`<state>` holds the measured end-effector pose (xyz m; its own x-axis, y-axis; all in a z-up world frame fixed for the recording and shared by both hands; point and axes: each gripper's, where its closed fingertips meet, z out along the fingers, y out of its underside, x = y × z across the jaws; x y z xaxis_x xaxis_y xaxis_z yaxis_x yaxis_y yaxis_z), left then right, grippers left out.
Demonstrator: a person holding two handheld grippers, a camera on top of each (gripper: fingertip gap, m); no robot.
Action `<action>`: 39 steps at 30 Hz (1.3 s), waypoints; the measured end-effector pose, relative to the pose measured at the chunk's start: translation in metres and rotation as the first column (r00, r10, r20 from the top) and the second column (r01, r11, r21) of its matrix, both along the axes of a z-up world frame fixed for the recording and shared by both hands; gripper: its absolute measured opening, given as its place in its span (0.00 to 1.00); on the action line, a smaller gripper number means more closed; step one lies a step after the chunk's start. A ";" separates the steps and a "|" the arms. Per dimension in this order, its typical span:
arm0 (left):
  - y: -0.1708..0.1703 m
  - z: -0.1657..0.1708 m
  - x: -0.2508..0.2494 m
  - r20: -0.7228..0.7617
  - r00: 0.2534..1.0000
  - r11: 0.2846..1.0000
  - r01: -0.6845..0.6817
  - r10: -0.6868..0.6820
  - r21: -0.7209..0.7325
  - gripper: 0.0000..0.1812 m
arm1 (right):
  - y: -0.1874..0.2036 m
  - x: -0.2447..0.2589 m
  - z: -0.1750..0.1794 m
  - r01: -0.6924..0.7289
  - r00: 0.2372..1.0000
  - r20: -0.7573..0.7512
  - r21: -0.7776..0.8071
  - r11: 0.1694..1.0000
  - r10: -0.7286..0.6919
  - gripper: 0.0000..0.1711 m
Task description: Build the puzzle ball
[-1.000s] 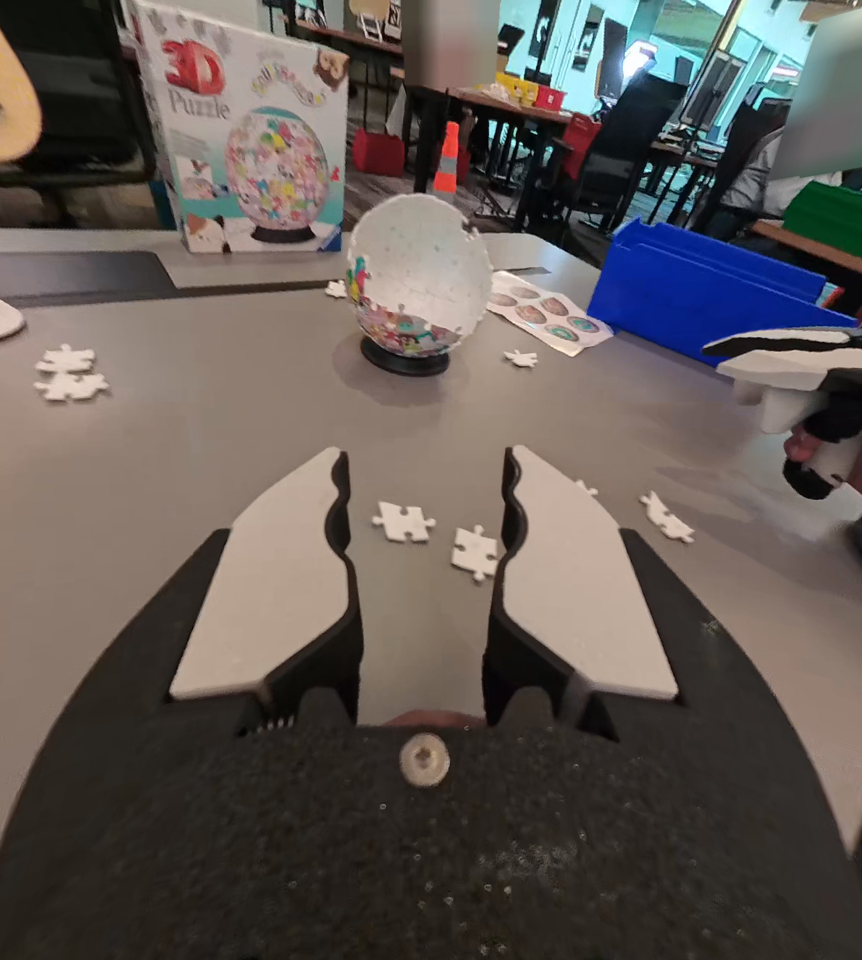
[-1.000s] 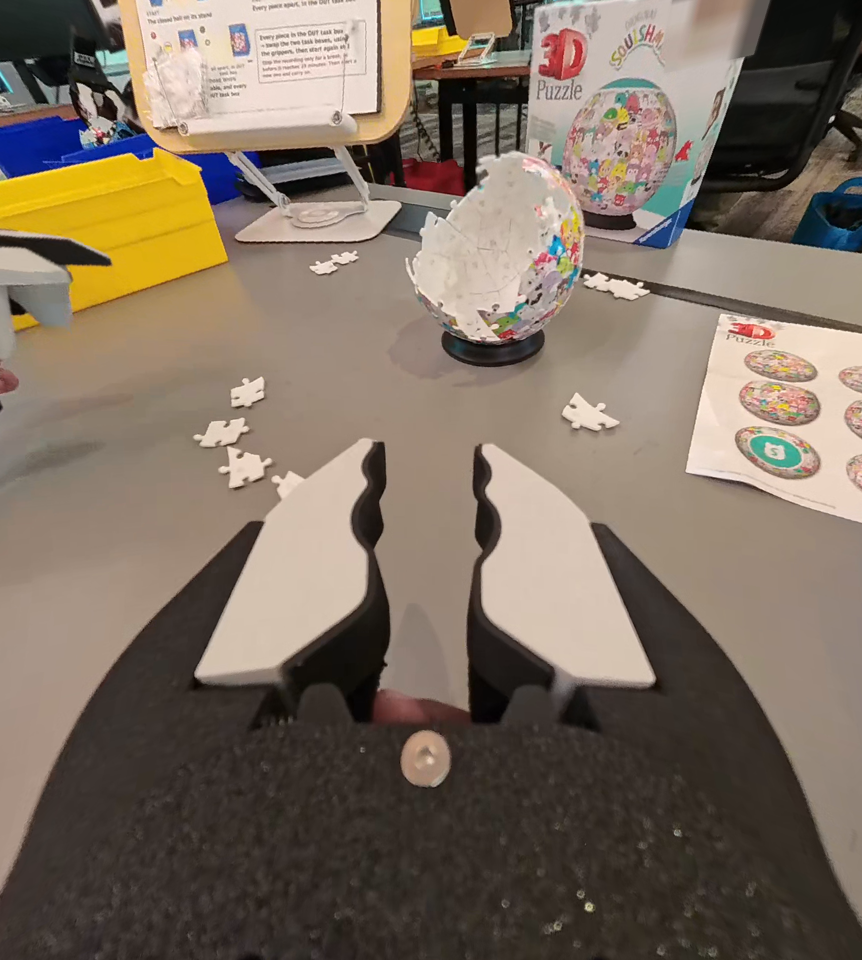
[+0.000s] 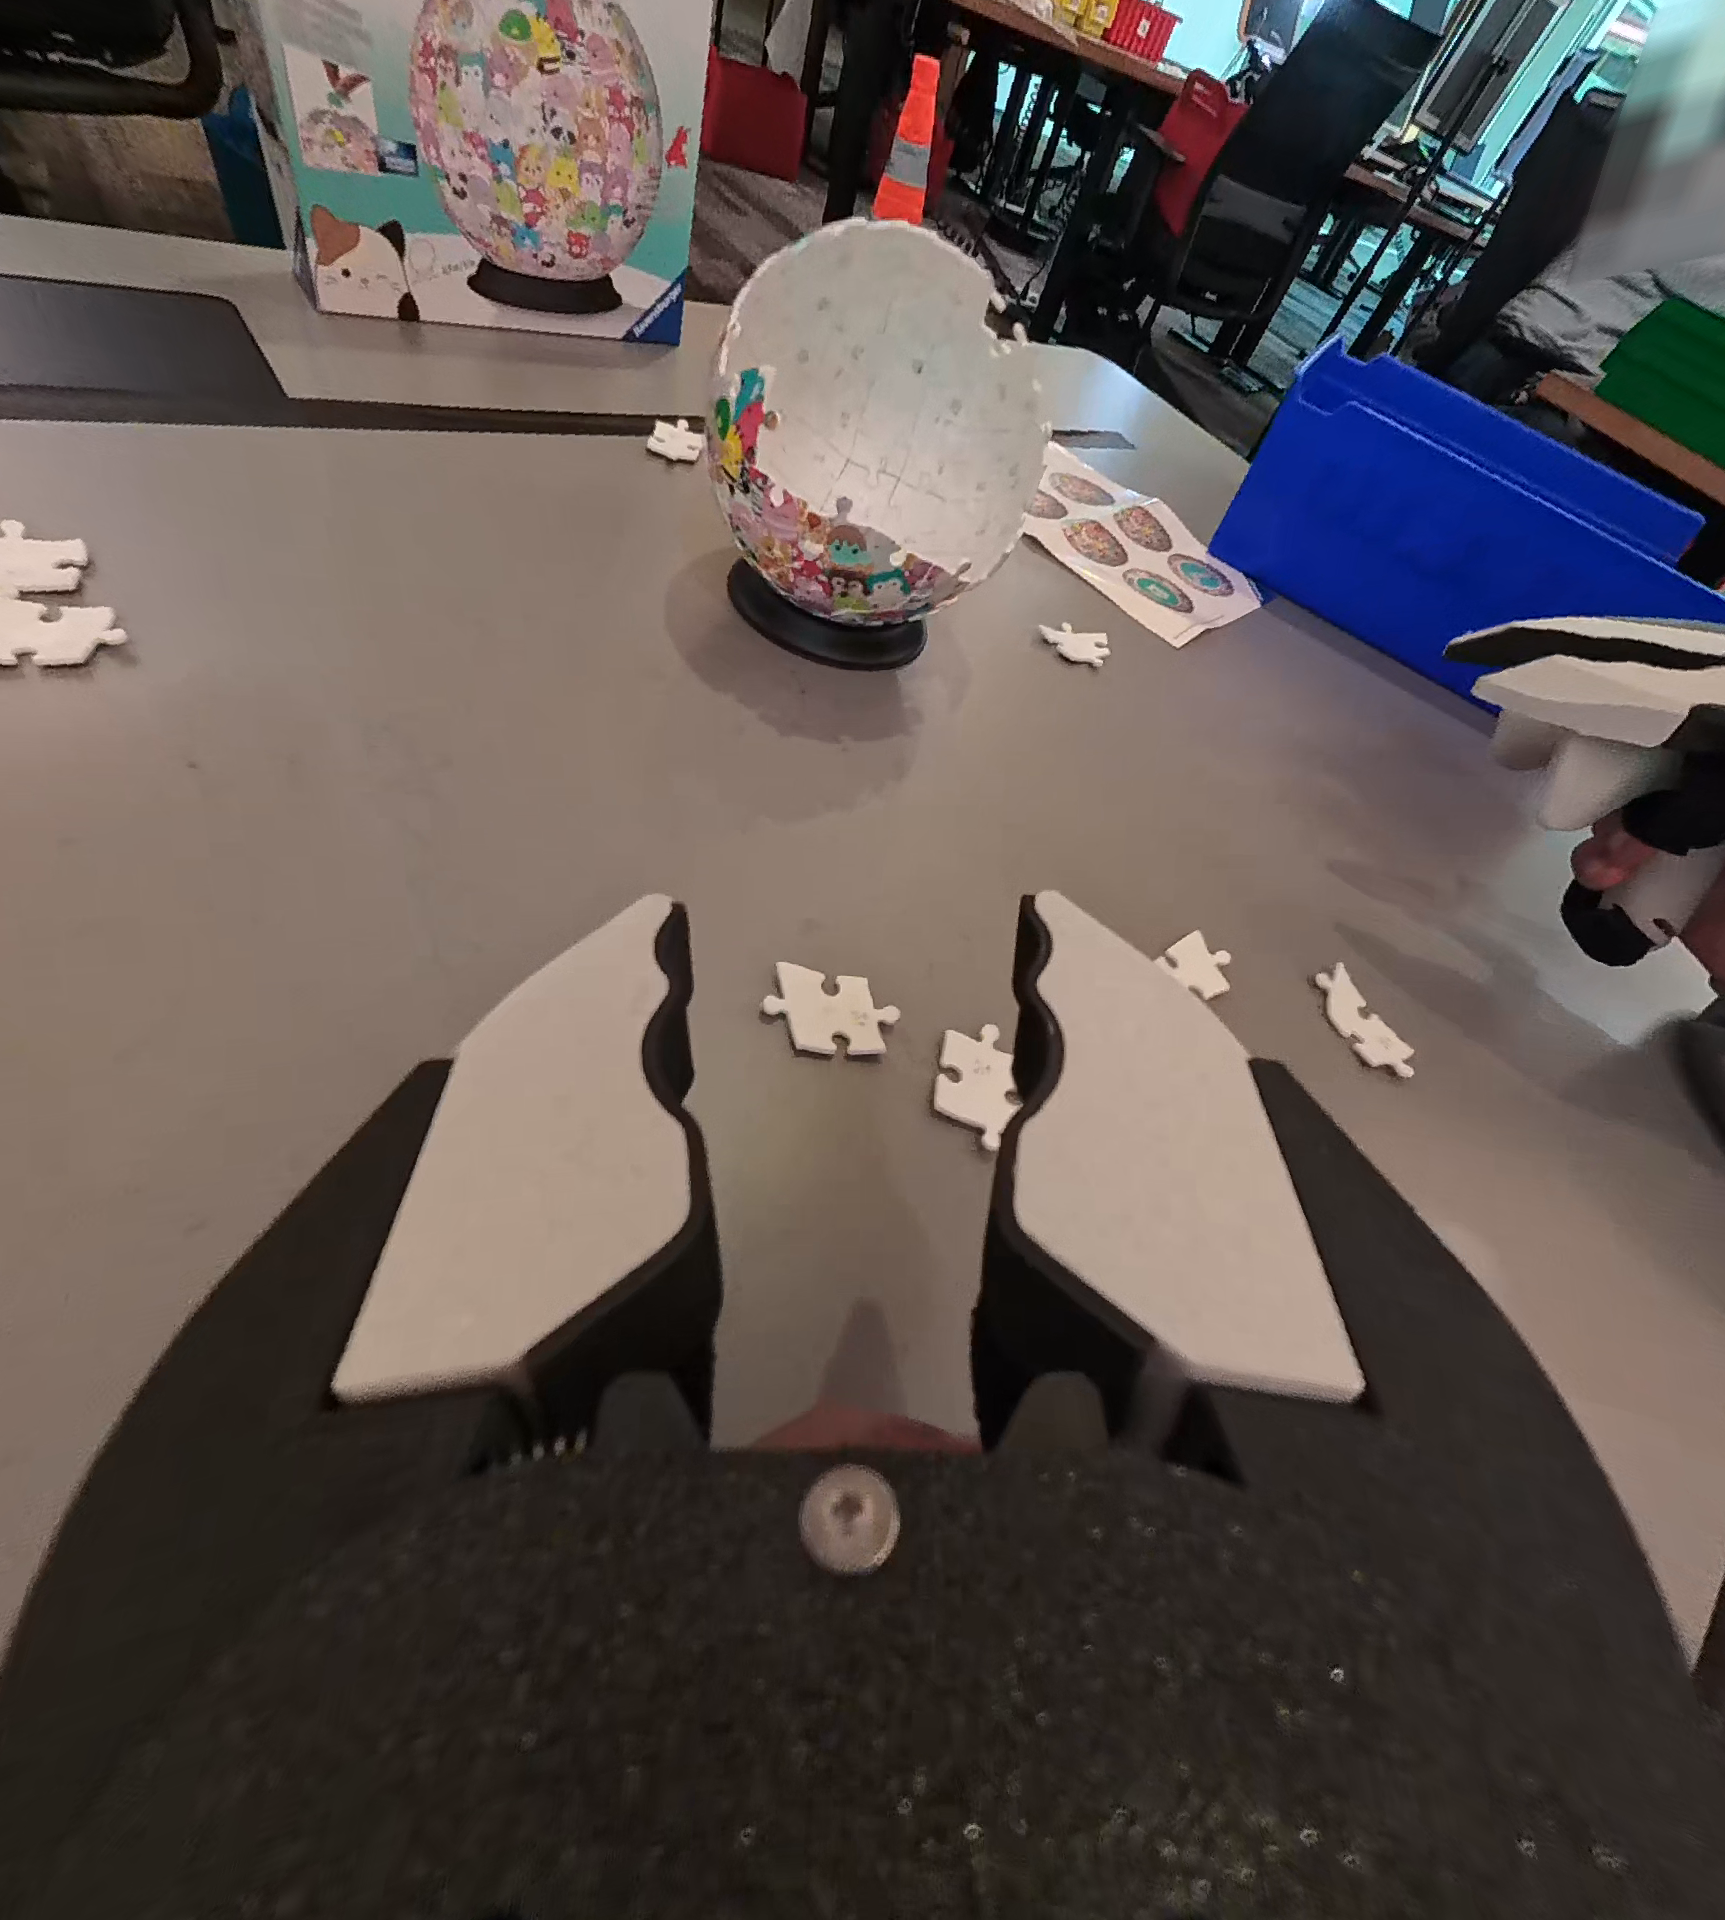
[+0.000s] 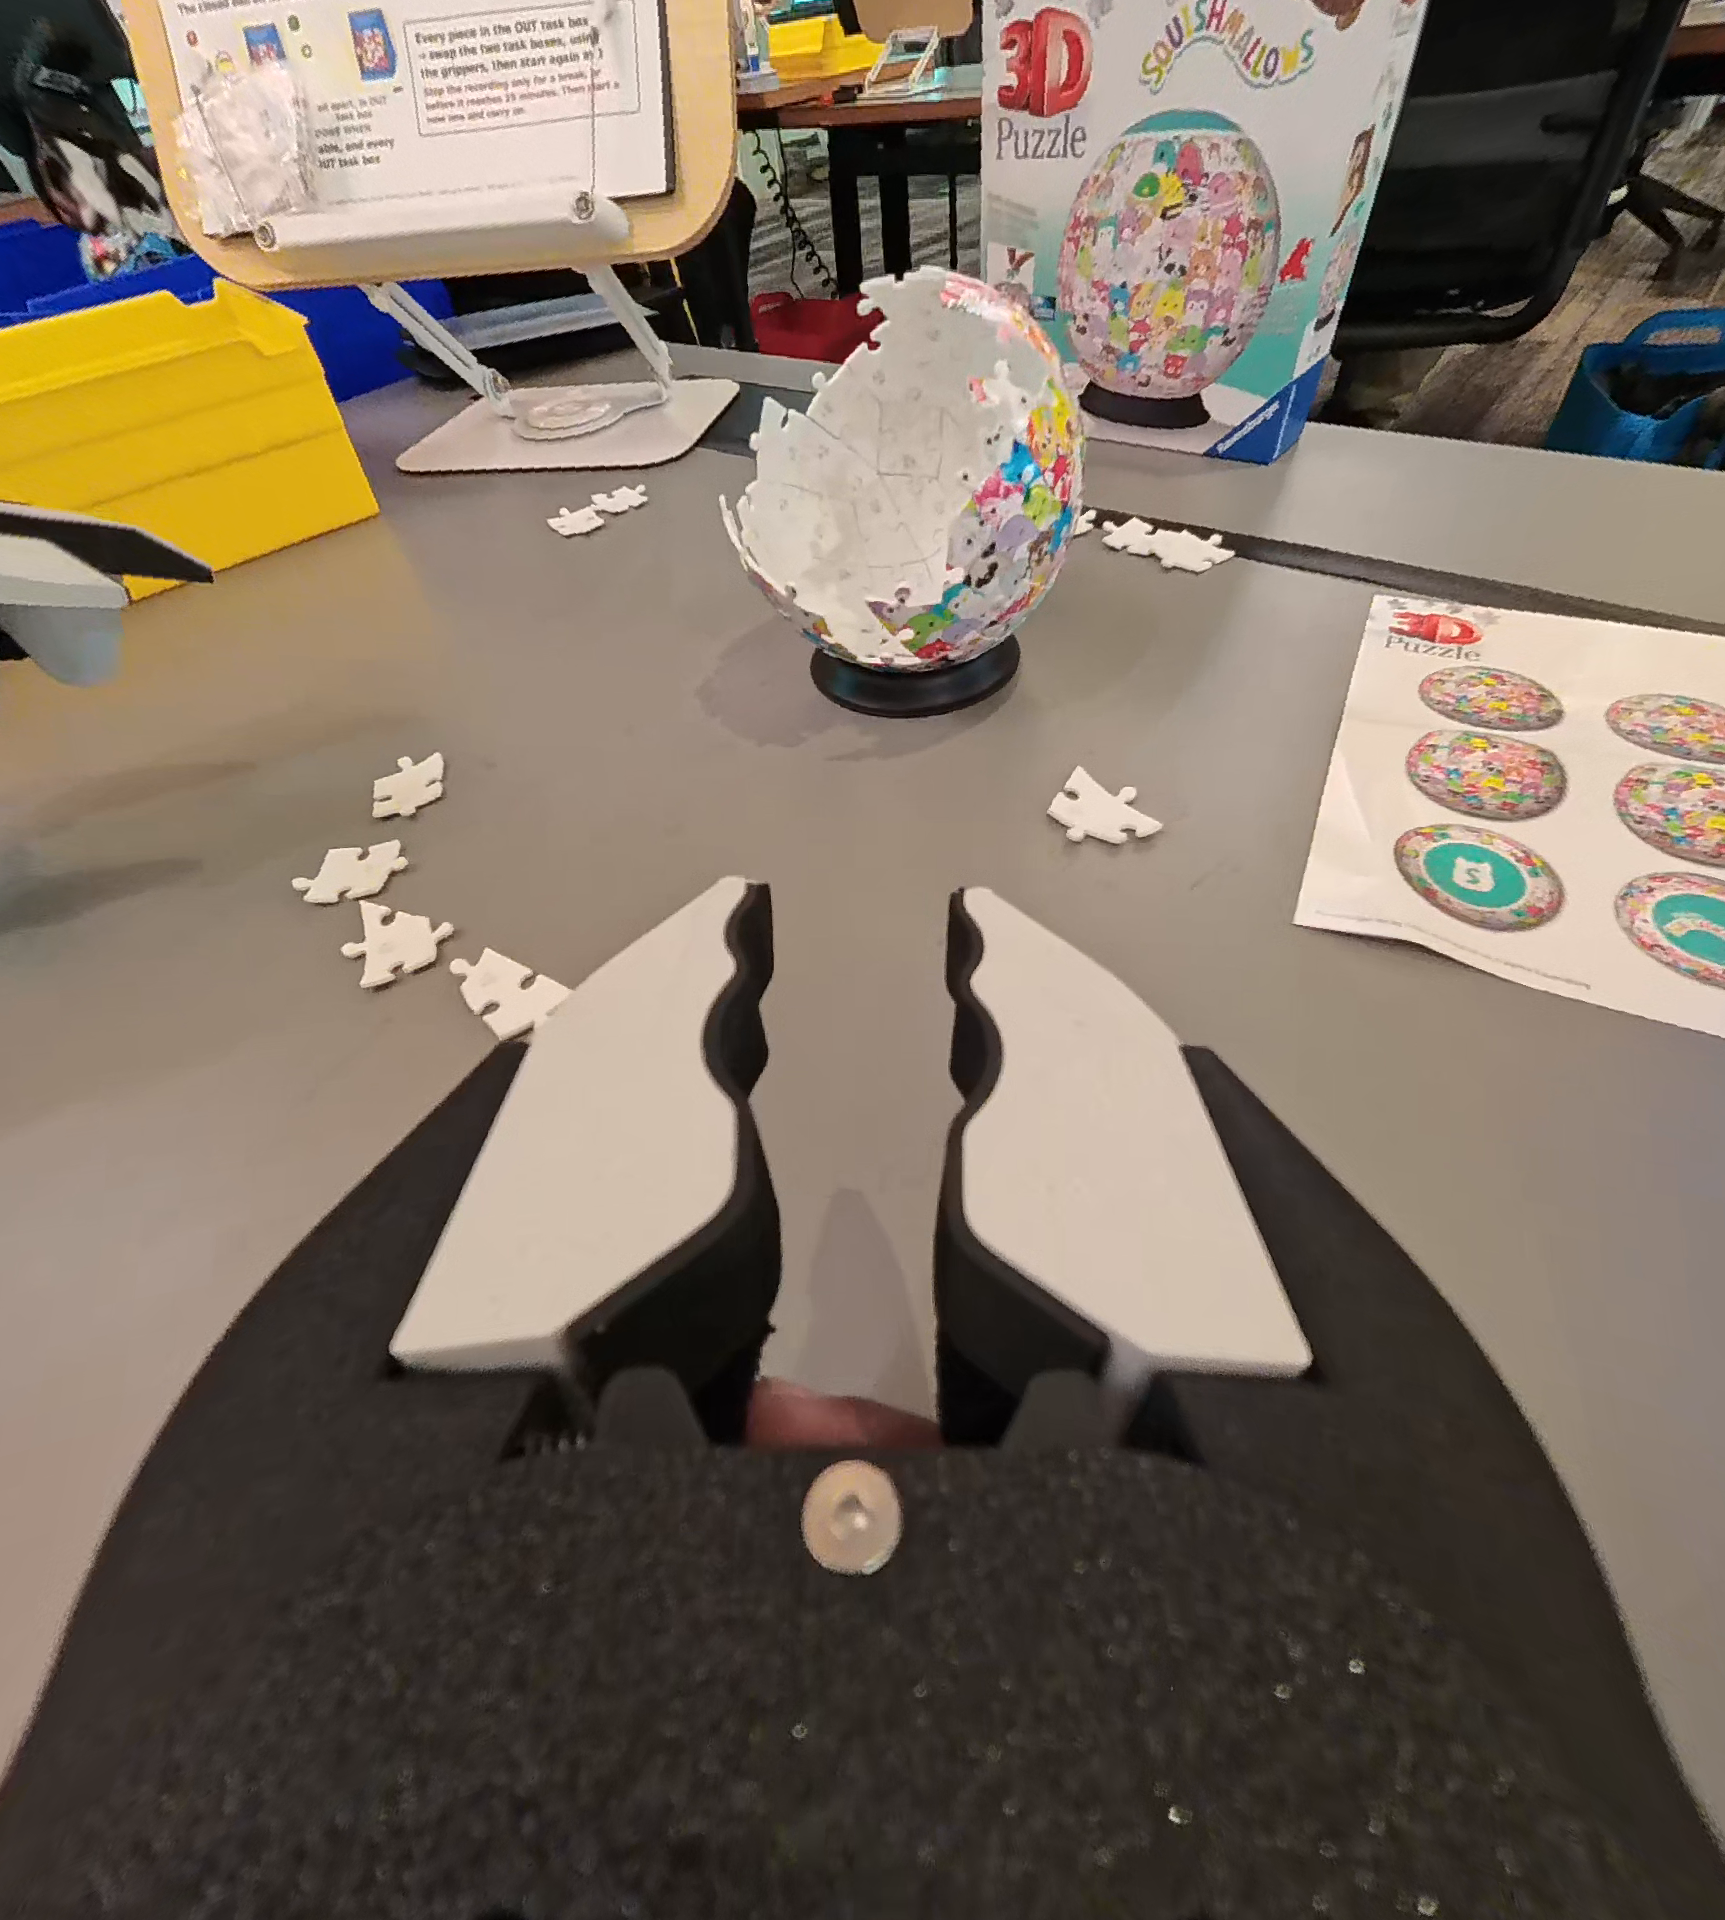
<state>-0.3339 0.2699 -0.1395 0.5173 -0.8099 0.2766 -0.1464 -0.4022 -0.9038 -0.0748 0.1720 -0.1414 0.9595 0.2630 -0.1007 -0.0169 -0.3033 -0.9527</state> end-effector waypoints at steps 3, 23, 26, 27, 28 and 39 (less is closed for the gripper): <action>0.001 0.000 -0.004 0.003 1.000 1.000 -0.012 0.012 -0.011 0.32 | 0.002 -0.005 -0.001 -0.012 1.000 0.012 -0.003 1.000 0.012 0.18; 0.160 0.013 0.108 0.040 0.957 0.946 0.275 -0.286 0.171 0.34 | 0.141 -0.052 0.030 -0.179 0.966 0.183 -0.043 0.983 0.184 0.17; 0.183 0.026 0.129 0.113 0.935 0.931 0.312 -0.336 0.187 0.34 | 0.158 -0.056 0.032 -0.176 0.974 0.118 -0.137 0.975 0.192 0.17; 0.192 0.029 0.137 0.148 0.928 0.933 0.315 -0.341 0.177 0.34 | 0.162 -0.056 0.034 -0.166 0.980 0.082 -0.161 0.973 0.181 0.17; 0.202 0.030 0.144 0.177 0.923 0.935 0.313 -0.341 0.166 0.34 | 0.165 -0.057 0.037 -0.157 0.985 0.037 -0.178 0.972 0.166 0.17; 0.205 0.002 0.174 0.081 0.914 0.911 0.382 -0.397 0.158 0.35 | 0.107 0.011 0.080 0.148 0.982 0.125 -0.039 0.988 -0.142 0.20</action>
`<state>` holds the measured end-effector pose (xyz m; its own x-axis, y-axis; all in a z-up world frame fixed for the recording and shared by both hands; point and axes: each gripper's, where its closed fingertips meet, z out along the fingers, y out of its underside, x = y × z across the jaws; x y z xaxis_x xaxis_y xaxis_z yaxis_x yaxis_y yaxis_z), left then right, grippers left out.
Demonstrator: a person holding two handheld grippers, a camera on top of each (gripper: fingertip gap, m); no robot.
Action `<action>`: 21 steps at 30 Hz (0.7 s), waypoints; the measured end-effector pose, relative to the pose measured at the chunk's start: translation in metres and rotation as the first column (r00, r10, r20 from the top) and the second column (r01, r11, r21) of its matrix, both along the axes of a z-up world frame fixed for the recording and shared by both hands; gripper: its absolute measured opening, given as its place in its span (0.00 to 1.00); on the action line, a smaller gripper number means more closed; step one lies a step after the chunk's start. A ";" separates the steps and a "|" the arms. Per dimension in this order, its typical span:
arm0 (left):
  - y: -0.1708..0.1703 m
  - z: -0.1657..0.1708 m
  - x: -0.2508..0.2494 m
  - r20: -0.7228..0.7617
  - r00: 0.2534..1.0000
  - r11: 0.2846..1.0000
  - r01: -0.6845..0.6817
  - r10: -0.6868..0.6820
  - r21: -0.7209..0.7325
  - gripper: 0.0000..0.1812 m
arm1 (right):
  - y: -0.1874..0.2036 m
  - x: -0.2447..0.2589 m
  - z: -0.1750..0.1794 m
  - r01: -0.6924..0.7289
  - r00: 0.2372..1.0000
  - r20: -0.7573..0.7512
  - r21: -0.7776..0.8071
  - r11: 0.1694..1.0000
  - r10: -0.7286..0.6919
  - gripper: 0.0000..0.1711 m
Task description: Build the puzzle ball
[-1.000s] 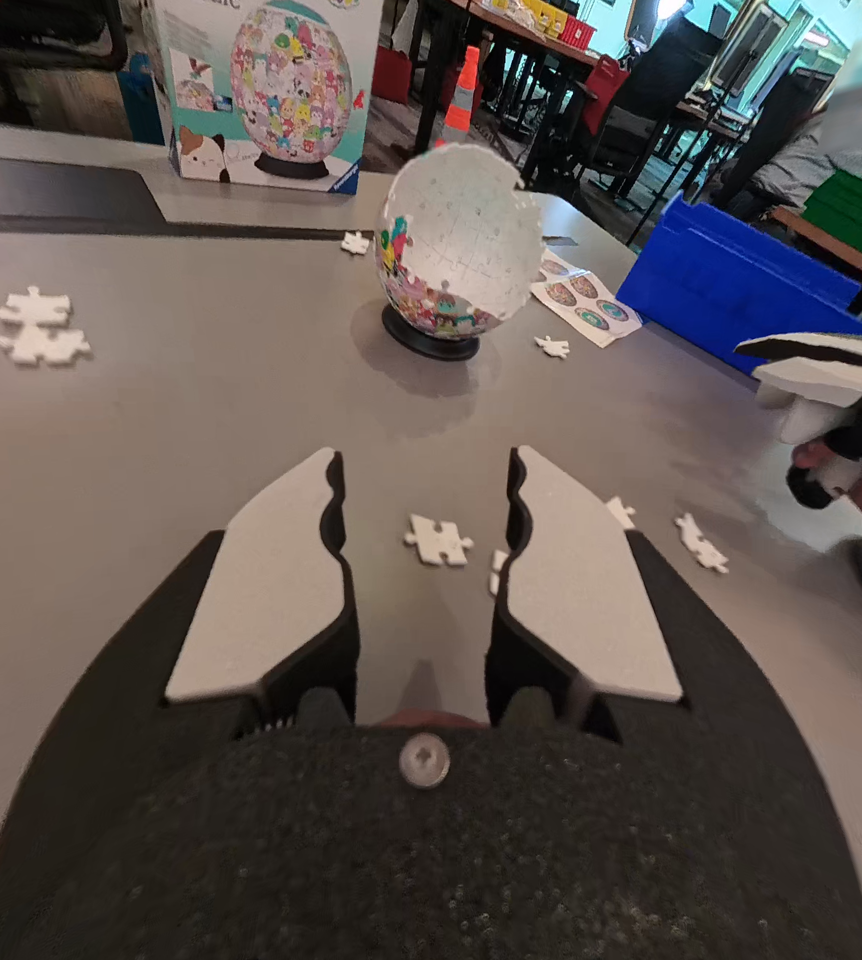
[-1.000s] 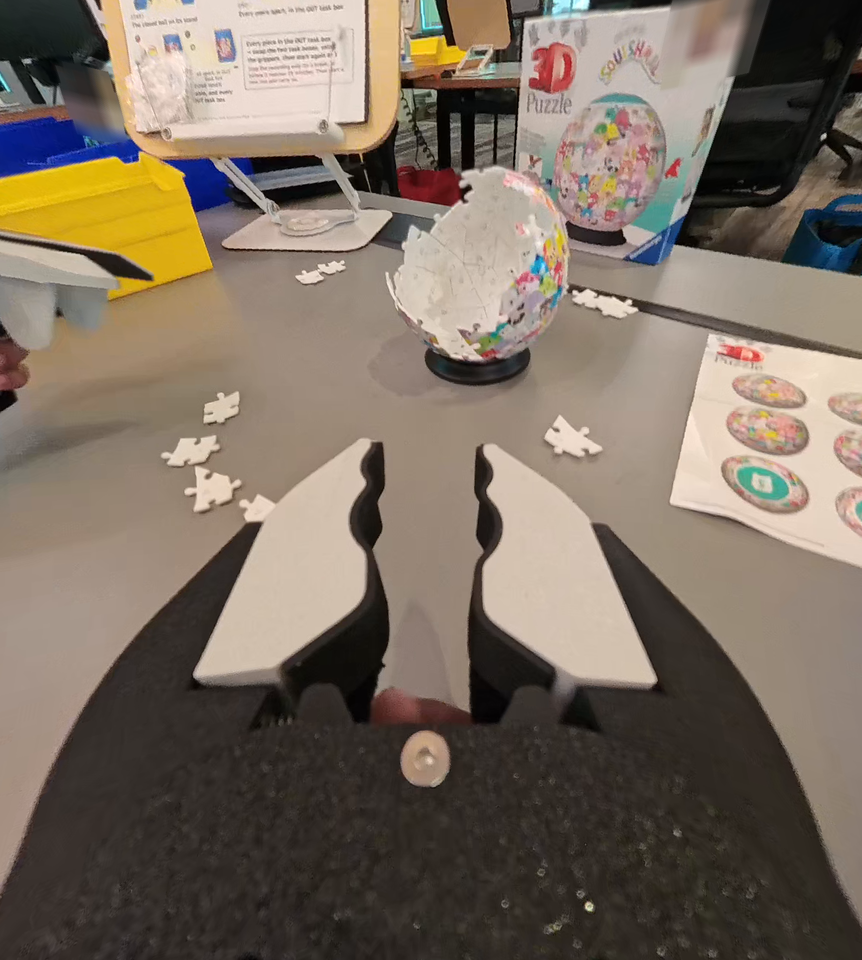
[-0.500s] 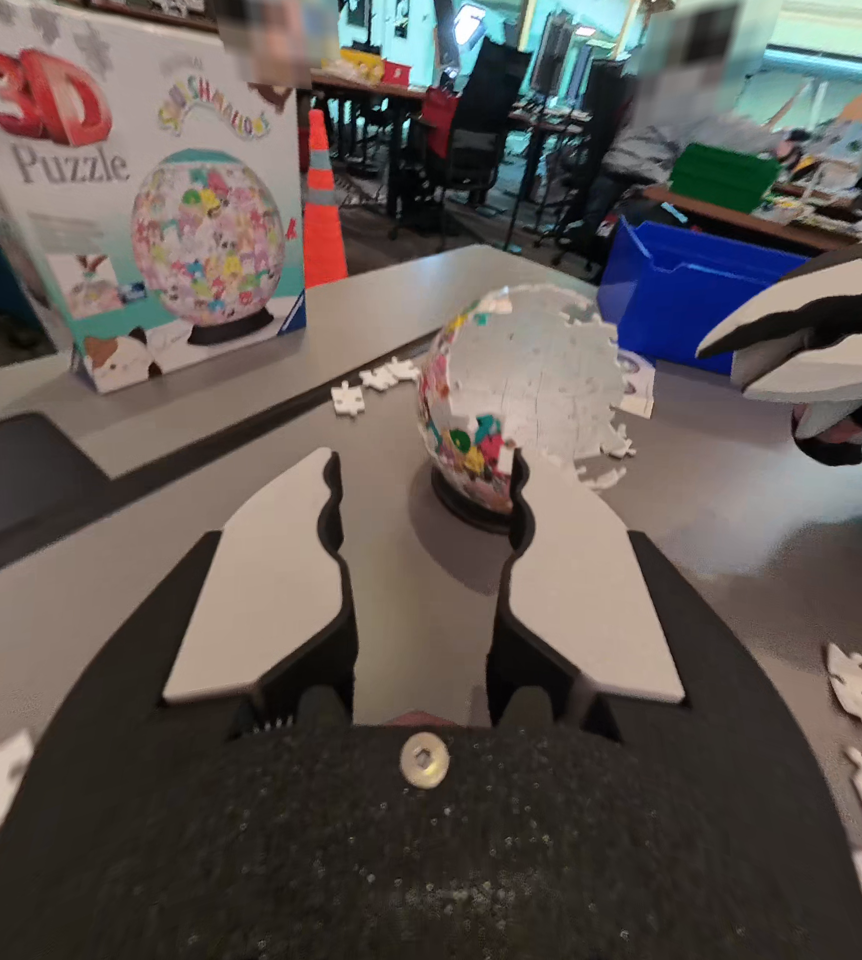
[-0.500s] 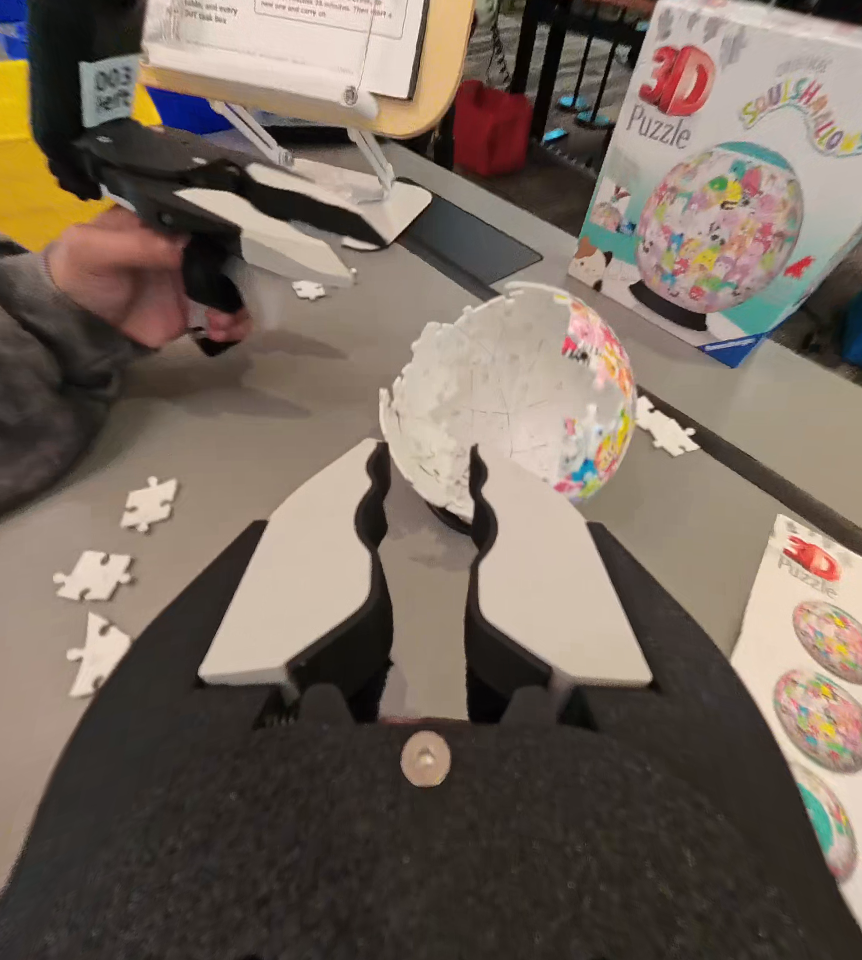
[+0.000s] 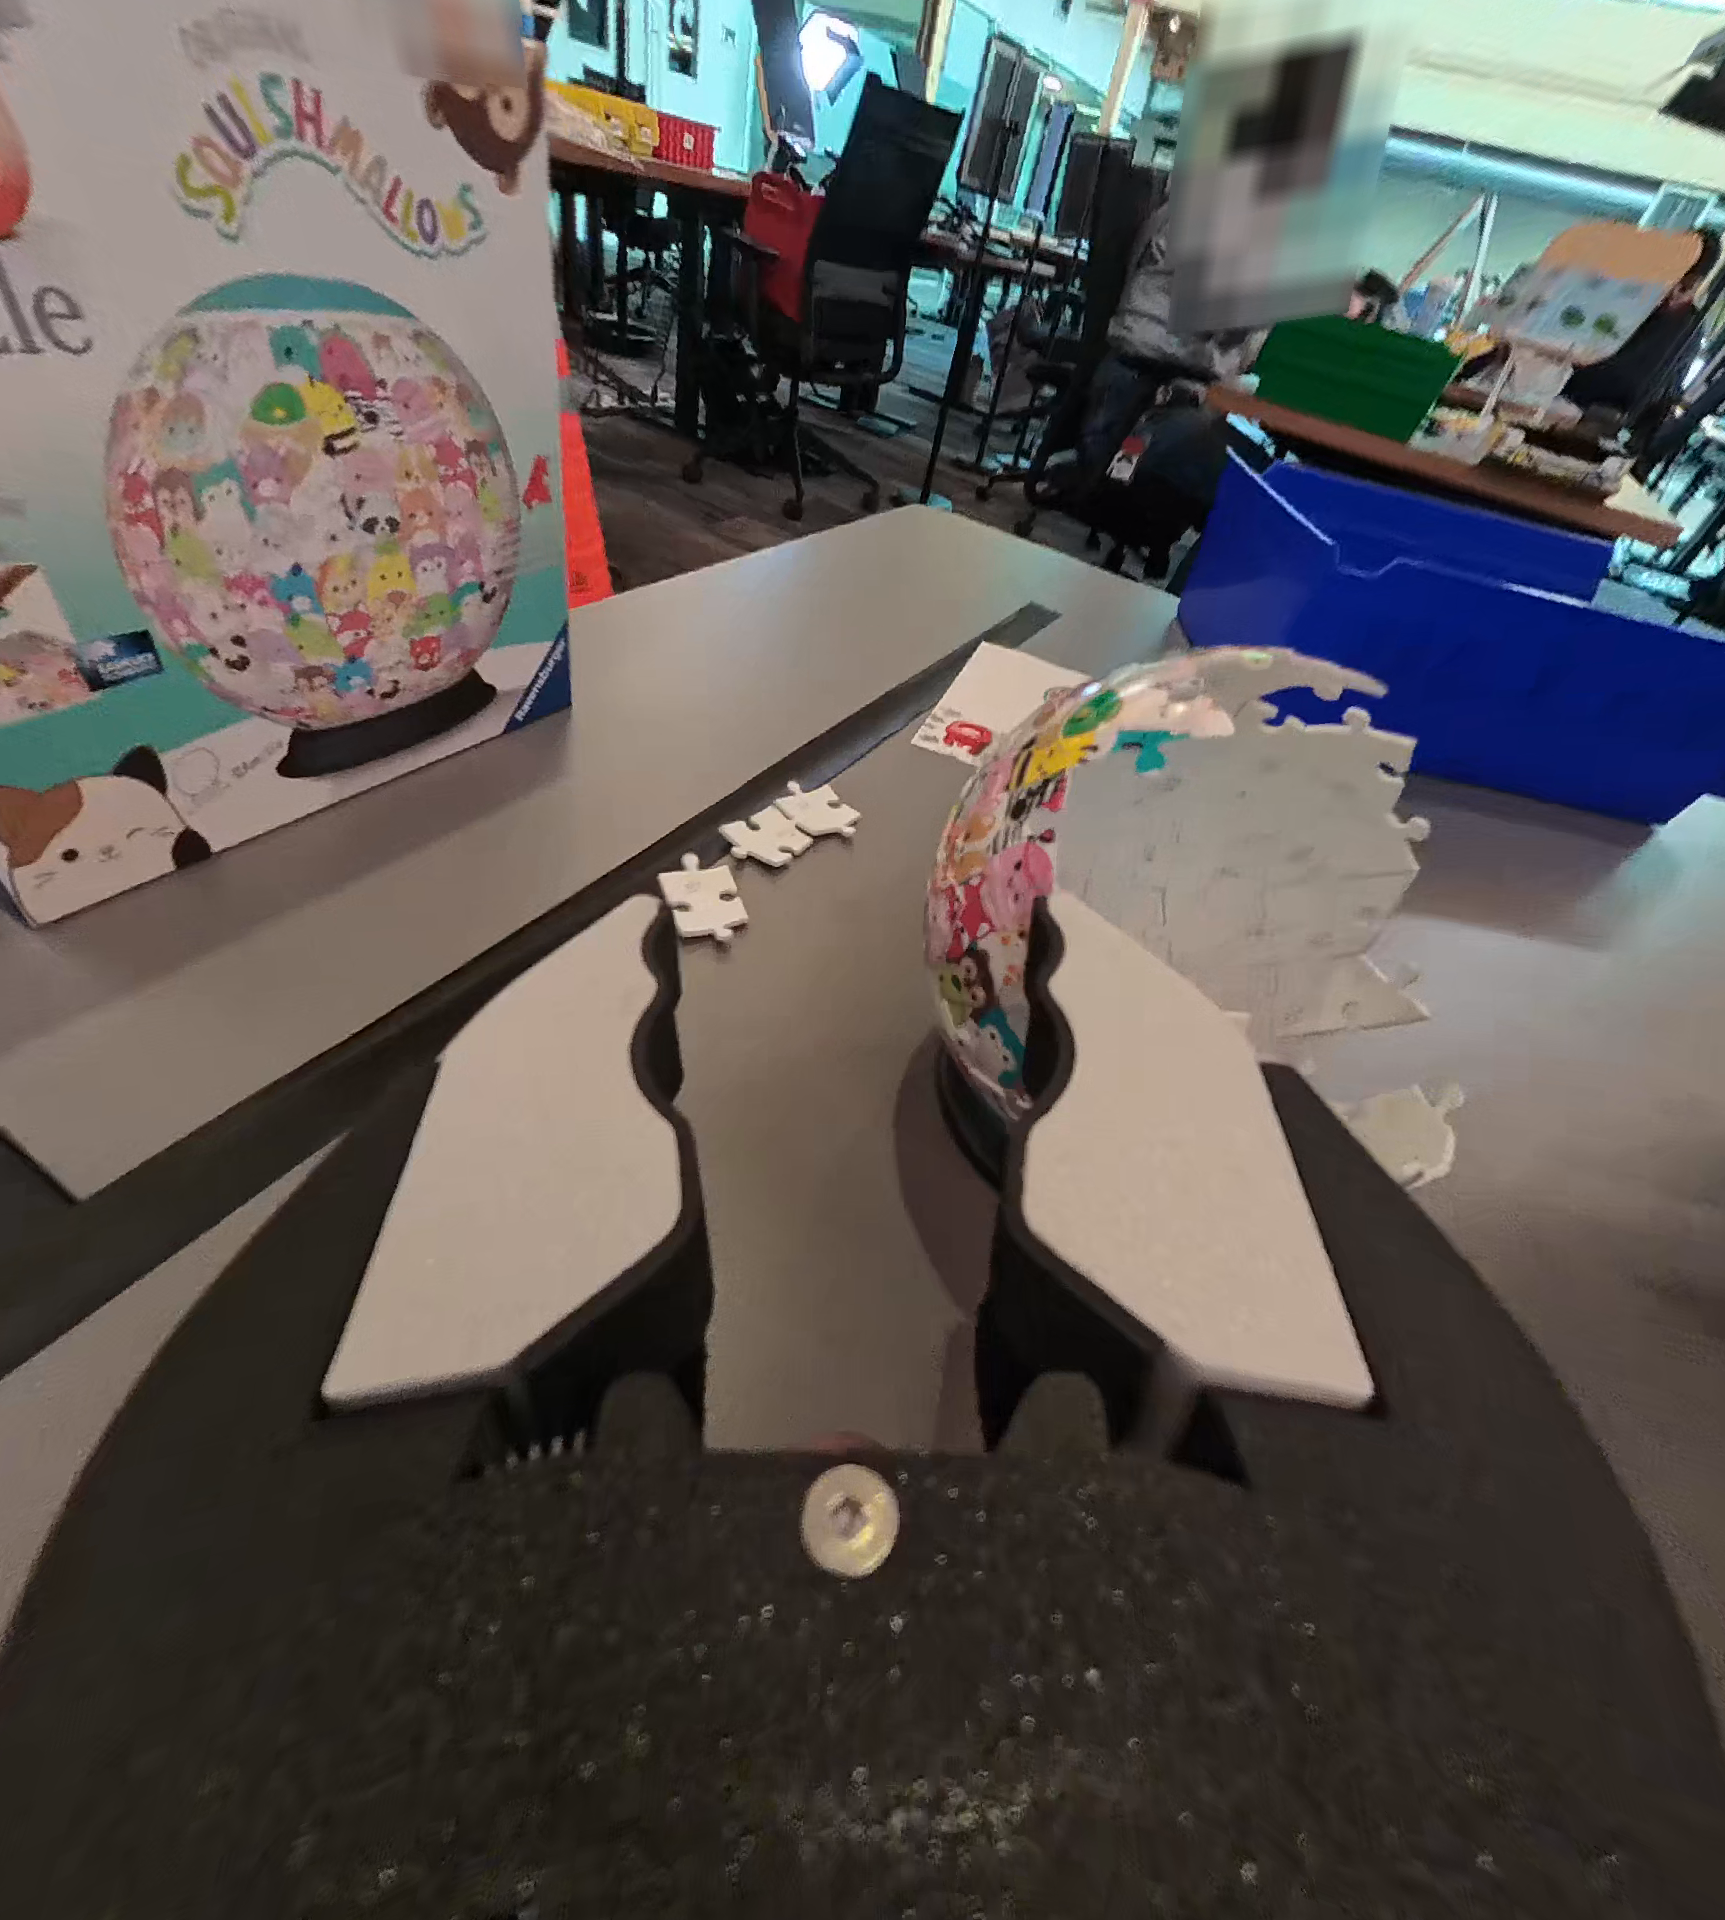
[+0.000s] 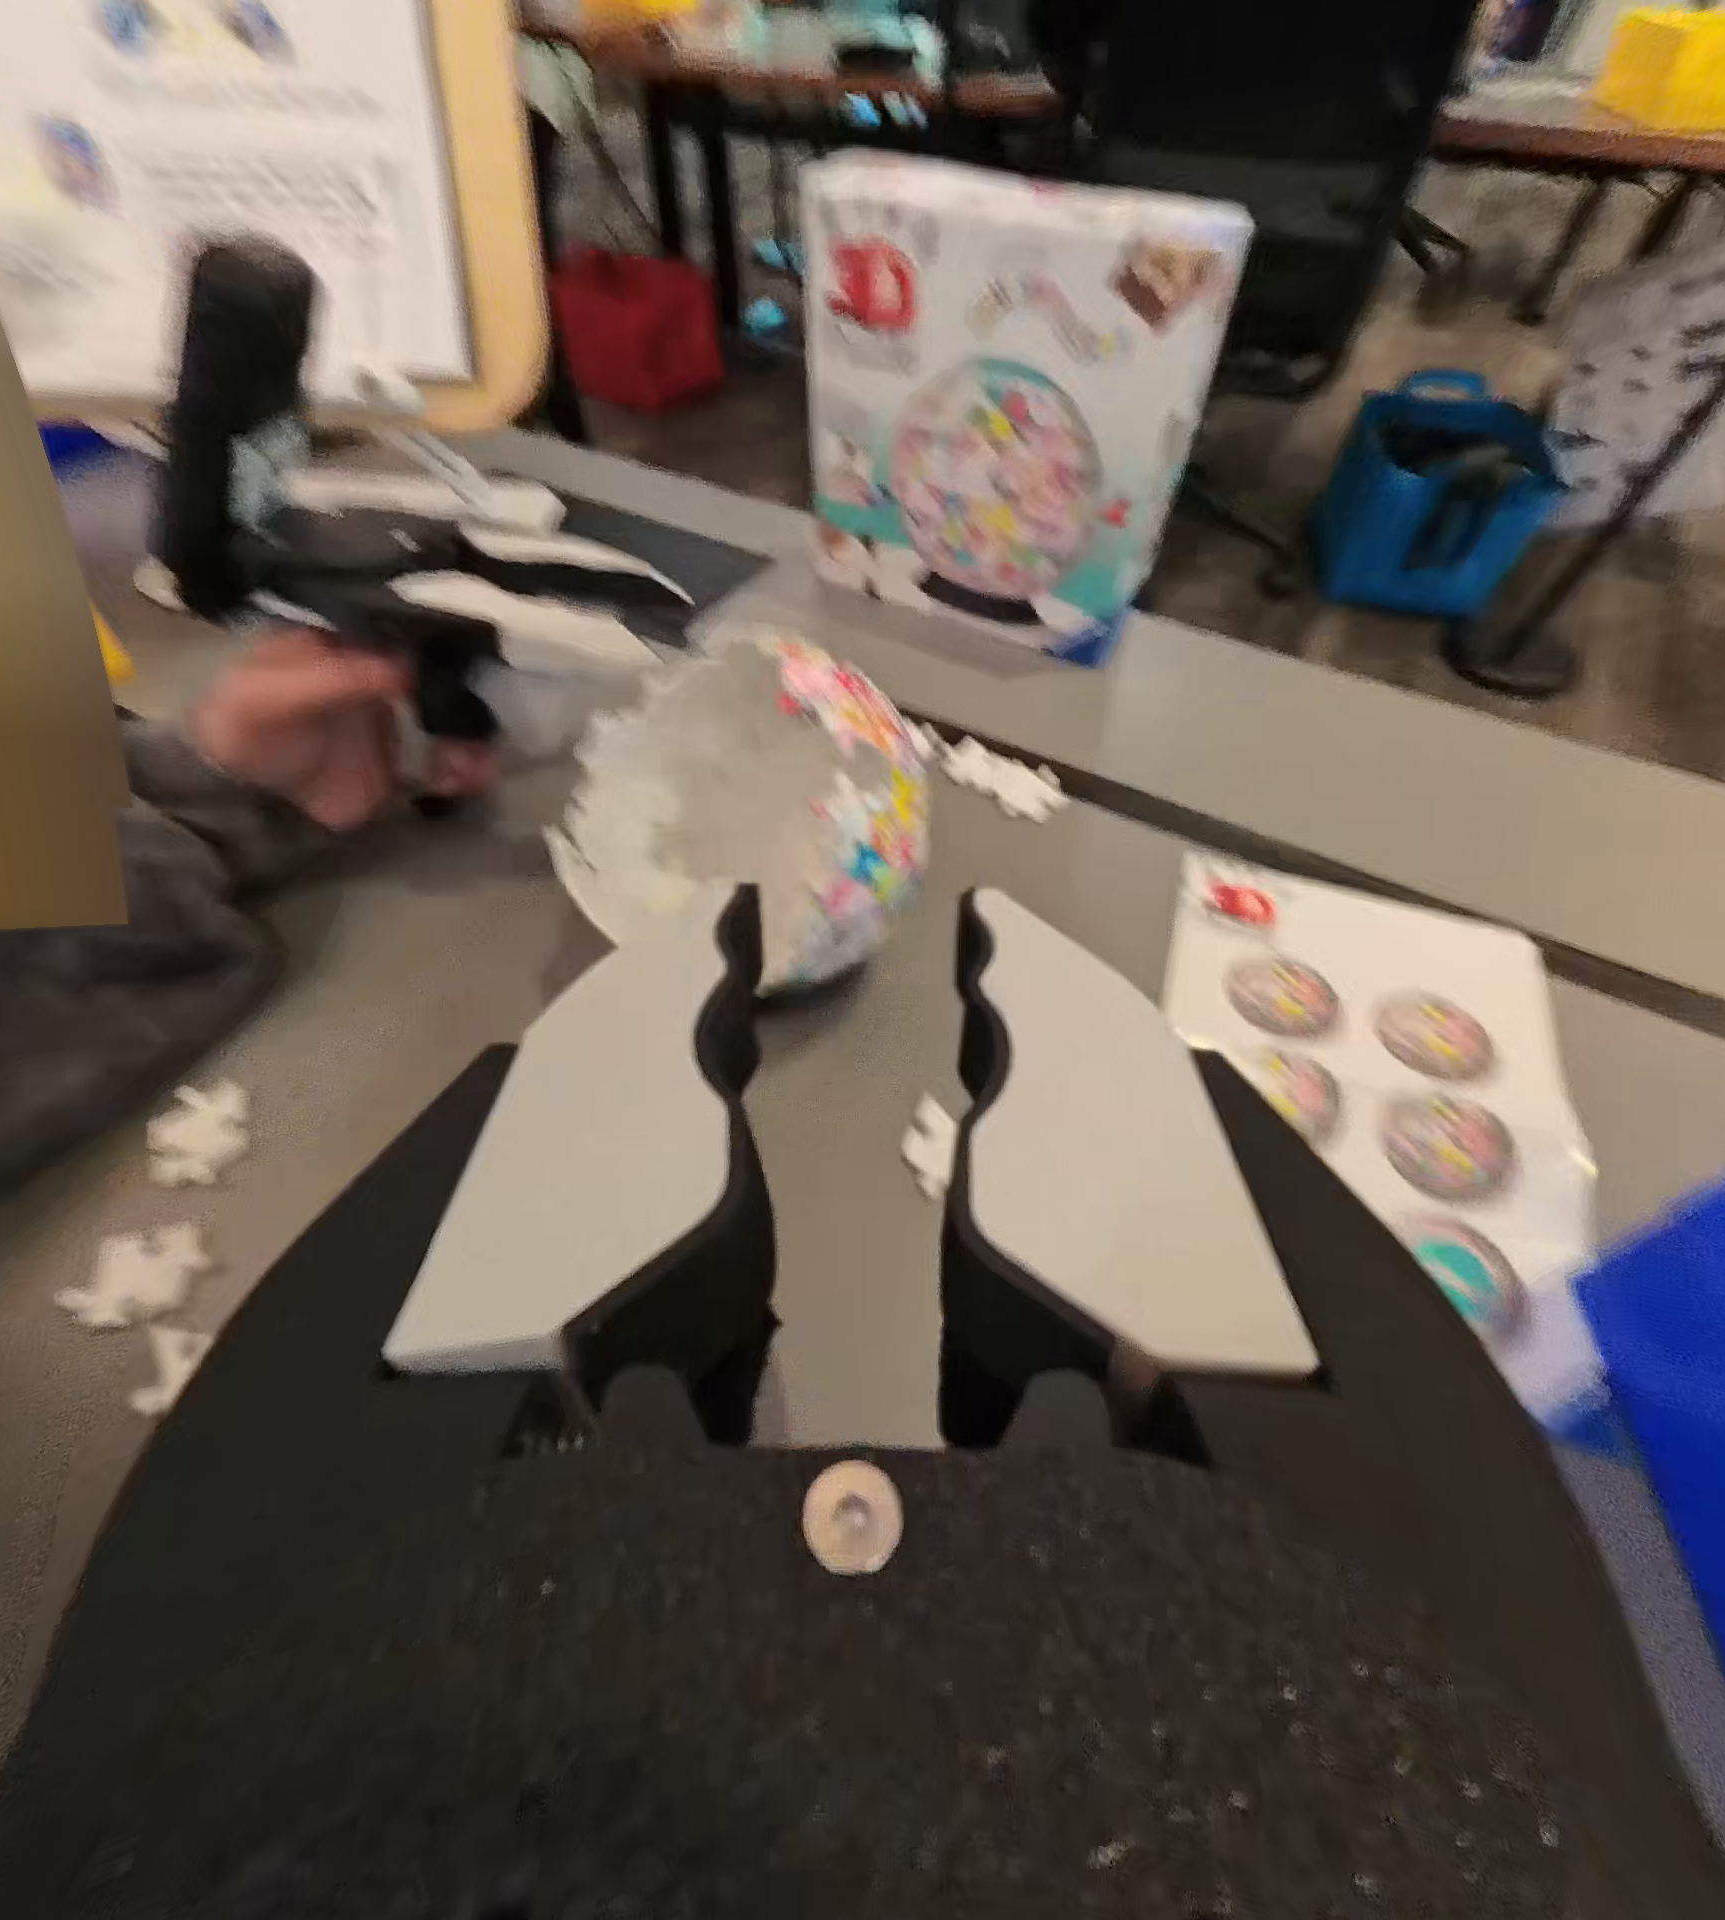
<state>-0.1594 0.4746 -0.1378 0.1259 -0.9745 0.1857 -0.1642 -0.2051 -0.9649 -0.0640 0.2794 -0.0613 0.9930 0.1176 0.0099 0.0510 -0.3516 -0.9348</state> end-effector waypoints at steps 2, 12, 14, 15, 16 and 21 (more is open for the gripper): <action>0.000 -0.001 0.000 -0.004 1.000 1.000 0.005 -0.005 -0.007 0.35 | -0.013 0.010 -0.020 0.051 0.998 0.039 -0.088 0.995 -0.048 0.10; 0.021 0.005 -0.015 0.101 0.994 0.969 -0.008 0.034 -0.246 0.37 | 0.020 -0.060 -0.047 -0.129 0.989 -0.101 -0.273 0.953 0.105 0.14; 0.023 0.004 -0.018 0.102 0.994 0.967 -0.017 0.044 -0.254 0.38 | 0.039 -0.072 -0.048 -0.134 0.988 -0.120 -0.332 0.934 0.099 0.17; 0.024 0.005 -0.019 0.102 0.994 0.968 -0.022 0.049 -0.251 0.38 | 0.048 -0.076 -0.048 -0.132 0.988 -0.127 -0.359 0.924 0.091 0.17; 0.024 0.004 -0.020 0.101 0.994 0.968 -0.025 0.051 -0.249 0.38 | 0.057 -0.080 -0.047 -0.142 0.986 -0.138 -0.379 0.915 0.096 0.17; 0.023 0.003 -0.021 0.091 0.995 0.970 -0.022 0.046 -0.244 0.38 | 0.085 -0.082 -0.079 -0.060 0.997 -0.075 -0.565 0.823 0.021 0.17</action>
